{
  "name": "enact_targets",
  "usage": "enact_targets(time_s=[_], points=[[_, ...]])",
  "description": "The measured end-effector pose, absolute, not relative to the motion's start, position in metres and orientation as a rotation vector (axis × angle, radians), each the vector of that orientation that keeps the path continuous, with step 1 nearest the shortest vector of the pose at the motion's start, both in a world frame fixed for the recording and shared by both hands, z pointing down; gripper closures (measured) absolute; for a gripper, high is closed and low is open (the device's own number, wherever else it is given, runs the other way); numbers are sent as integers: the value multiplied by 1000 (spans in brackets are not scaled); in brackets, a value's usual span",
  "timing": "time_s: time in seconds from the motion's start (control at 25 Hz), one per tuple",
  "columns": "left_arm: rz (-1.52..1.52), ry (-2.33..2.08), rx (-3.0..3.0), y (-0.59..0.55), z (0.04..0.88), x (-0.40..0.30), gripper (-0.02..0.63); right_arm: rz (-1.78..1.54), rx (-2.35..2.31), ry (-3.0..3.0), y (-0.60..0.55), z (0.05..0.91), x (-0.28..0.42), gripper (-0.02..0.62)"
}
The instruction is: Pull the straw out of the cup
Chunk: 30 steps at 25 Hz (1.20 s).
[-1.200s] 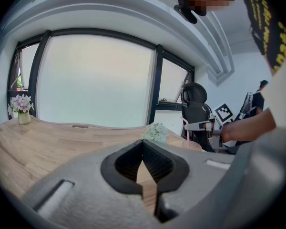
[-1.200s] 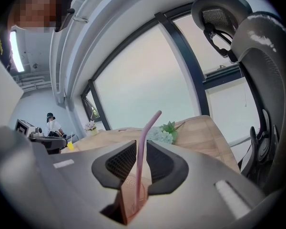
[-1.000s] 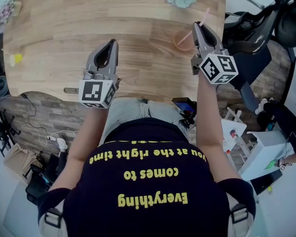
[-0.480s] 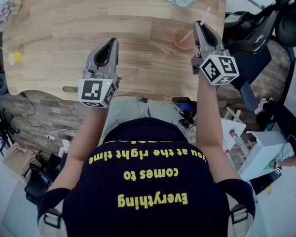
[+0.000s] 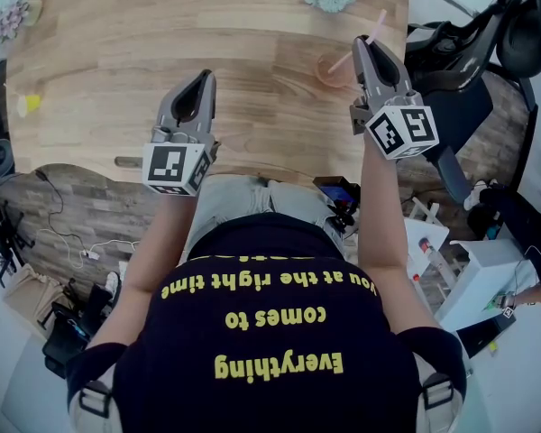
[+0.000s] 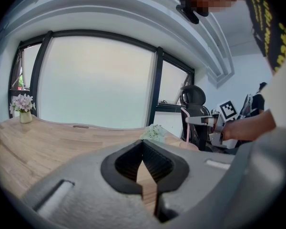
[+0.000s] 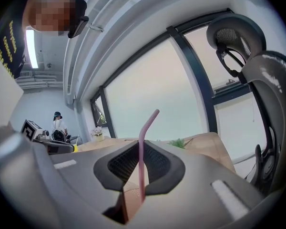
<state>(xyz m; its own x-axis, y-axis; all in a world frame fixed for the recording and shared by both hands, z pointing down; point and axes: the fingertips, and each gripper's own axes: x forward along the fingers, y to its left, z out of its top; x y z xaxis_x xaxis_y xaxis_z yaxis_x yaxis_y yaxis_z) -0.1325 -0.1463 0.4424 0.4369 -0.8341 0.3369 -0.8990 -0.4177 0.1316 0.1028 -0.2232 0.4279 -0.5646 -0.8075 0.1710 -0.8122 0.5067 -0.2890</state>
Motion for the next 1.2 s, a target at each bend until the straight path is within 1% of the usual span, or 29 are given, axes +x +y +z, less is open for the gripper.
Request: enact_targets(time_s=[0.36, 0.84, 1.2], points=[[303, -1486, 2422, -134, 438, -124, 606, 375, 1434, -2782, -209, 390, 96, 560], [270, -1516, 2414, -107, 430, -120, 606, 323, 1461, -2856, -191, 351, 103, 561], [262, -1507, 2429, -93, 428, -106, 606, 317, 1515, -2828, -173, 347, 128, 561]])
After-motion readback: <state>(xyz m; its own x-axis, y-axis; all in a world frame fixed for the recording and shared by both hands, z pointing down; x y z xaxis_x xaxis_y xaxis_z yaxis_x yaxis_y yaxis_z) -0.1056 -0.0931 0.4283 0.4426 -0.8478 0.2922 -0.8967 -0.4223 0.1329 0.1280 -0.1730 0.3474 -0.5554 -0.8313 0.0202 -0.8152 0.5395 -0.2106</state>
